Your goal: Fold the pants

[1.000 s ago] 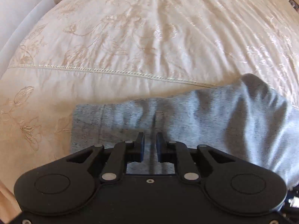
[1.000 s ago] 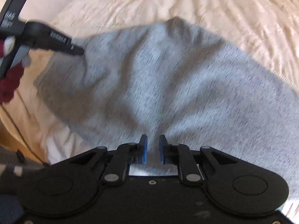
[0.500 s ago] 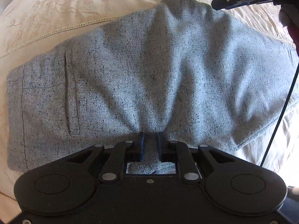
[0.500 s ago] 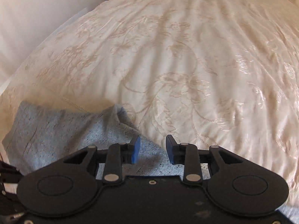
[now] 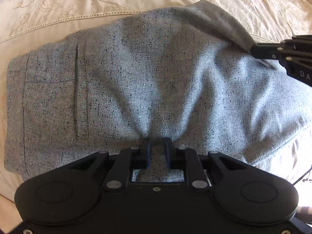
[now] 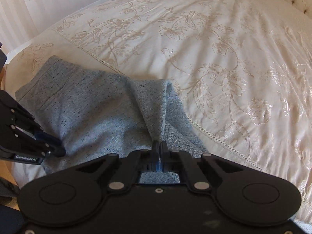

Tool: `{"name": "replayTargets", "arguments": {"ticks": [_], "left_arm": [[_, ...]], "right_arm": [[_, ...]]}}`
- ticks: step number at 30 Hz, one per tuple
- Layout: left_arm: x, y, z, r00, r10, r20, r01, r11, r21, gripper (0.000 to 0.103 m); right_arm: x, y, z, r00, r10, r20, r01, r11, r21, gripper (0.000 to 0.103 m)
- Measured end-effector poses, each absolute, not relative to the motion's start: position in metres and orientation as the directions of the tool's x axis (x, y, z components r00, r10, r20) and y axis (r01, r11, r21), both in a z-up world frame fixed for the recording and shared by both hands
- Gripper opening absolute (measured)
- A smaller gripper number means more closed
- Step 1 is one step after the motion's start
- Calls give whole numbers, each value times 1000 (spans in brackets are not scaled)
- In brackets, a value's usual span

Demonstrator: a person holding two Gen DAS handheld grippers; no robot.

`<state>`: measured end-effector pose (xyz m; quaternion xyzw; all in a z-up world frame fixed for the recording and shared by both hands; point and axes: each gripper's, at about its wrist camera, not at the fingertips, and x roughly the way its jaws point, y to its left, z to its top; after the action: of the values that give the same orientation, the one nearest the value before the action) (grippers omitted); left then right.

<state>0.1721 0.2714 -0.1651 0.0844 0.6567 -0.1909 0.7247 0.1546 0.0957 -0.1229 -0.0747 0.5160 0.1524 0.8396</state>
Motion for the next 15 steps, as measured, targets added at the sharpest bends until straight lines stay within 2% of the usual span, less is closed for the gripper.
{"name": "replayTargets", "arguments": {"ticks": [7, 10, 15], "left_arm": [[182, 258, -163, 53, -146, -988, 379, 918, -115, 25], [192, 253, -140, 115, -159, -981, 361, 926, -108, 25], [233, 225, -98, 198, -250, -948, 380, 911, -161, 25]], "right_arm": [[147, 96, -131, 378, 214, -901, -303, 948, 98, 3], [149, 93, -135, 379, 218, -900, -287, 952, 110, 3], [154, 89, -138, 378, 222, -899, -274, 954, 120, 3]]}}
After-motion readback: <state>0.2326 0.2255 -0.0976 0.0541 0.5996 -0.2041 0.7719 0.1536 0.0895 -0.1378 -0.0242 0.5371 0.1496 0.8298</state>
